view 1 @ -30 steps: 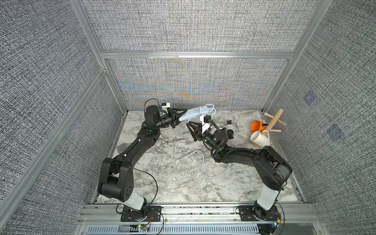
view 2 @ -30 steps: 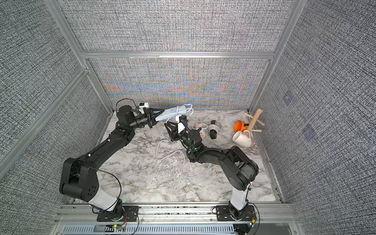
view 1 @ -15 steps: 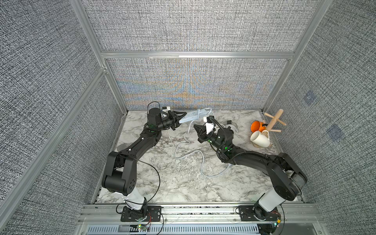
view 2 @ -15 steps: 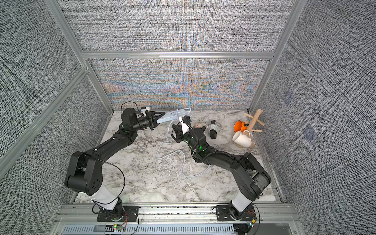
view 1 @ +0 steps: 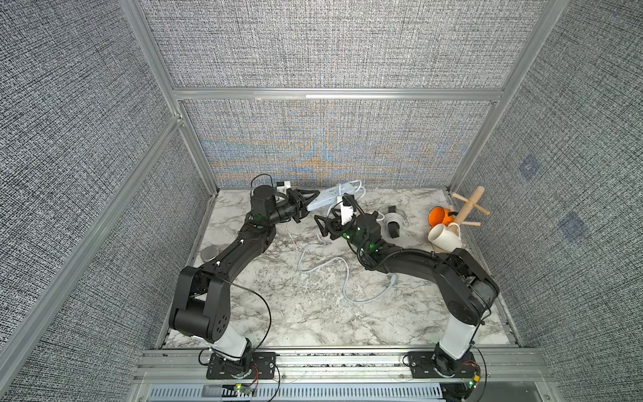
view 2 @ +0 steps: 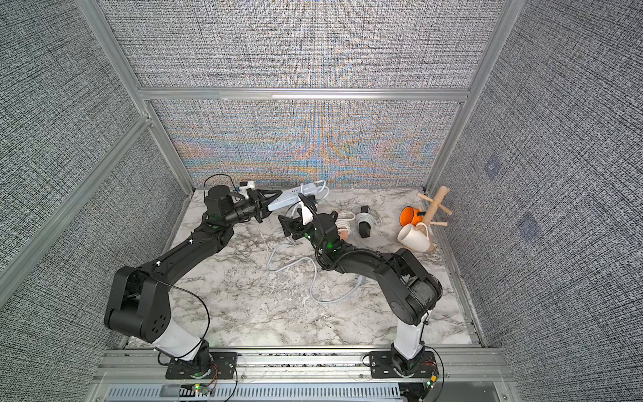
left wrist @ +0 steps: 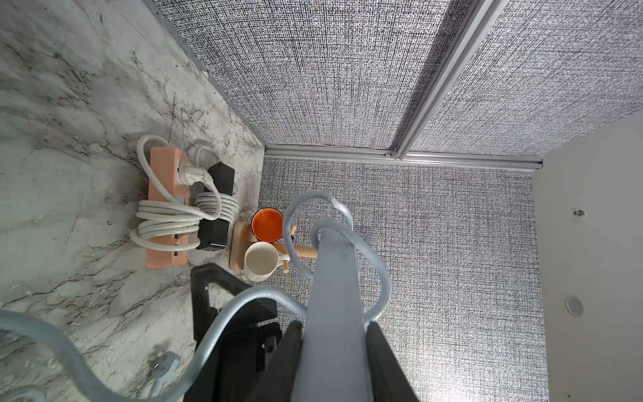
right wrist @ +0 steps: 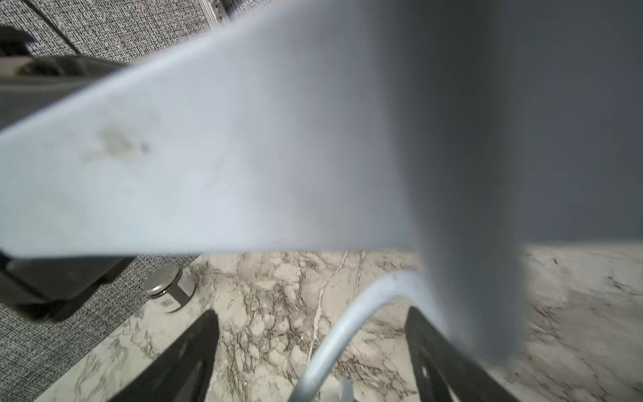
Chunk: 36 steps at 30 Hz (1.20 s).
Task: Unwrap the cord wrapped around the power strip
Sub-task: Unwrap the power cord from the power strip.
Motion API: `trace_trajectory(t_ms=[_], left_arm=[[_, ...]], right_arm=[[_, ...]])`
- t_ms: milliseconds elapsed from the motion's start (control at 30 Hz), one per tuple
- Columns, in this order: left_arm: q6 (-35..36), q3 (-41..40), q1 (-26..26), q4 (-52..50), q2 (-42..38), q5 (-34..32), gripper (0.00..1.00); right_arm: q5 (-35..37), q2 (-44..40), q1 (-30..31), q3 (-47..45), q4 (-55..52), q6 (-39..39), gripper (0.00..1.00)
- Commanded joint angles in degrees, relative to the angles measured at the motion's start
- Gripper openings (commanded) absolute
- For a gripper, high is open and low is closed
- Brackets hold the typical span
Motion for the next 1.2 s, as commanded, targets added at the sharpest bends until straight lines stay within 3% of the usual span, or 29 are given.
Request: trace_trajectory(t_ms=[0,100,267,367,433,633,767,900,1033,1167], left_arm=[[-0.5,-0.5,-0.3,4.3,-1.1,2.0,0.0],[-0.7,-1.0,-0.3,5.0,-1.5,2.3,0.0],[-0.2,-0.9,0.3,4.9,-0.7,2.5,0.0],[0.5,-0.6,0.7,4.7,0.4,2.4,0.0],[3.6,0.0,1.0,2.8,1.1,2.2,0.0],[23.3,3.4,1.2,-15.7,0.7,-1.2,0.0],[30.6,3.2,1.2,-20.2,0.2,1.5,0.0],[37.4,2.2,1.3,-26.4,-1.6,1.8,0.0],[36.7,0.4,1.3,-22.8,-2.4,8.0,0.0],[27.2,-2.2,1.3,-7.7,-1.3,15.8,0.0]], right_arm=[[0.1,1.1,0.3,1.9,1.8,1.3,0.78],[0.1,1.6,0.3,2.6,0.4,1.3,0.63],[1.4,-2.1,0.3,-0.2,-2.2,0.8,0.18],[2.5,-6.1,0.2,-2.1,-7.7,-1.5,0.02],[2.6,-9.6,-0.1,-3.2,-12.6,-3.8,0.0],[5.5,-18.9,-2.0,0.4,-34.7,-8.5,0.0],[7.1,-19.5,-5.8,8.8,-50.4,-10.3,0.0],[5.3,-19.5,-10.1,14.0,-57.1,-8.9,0.0],[2.9,-16.4,-15.5,18.2,-62.3,-9.7,0.0],[-2.6,-11.2,-20.6,19.7,-62.9,-9.7,0.0]])
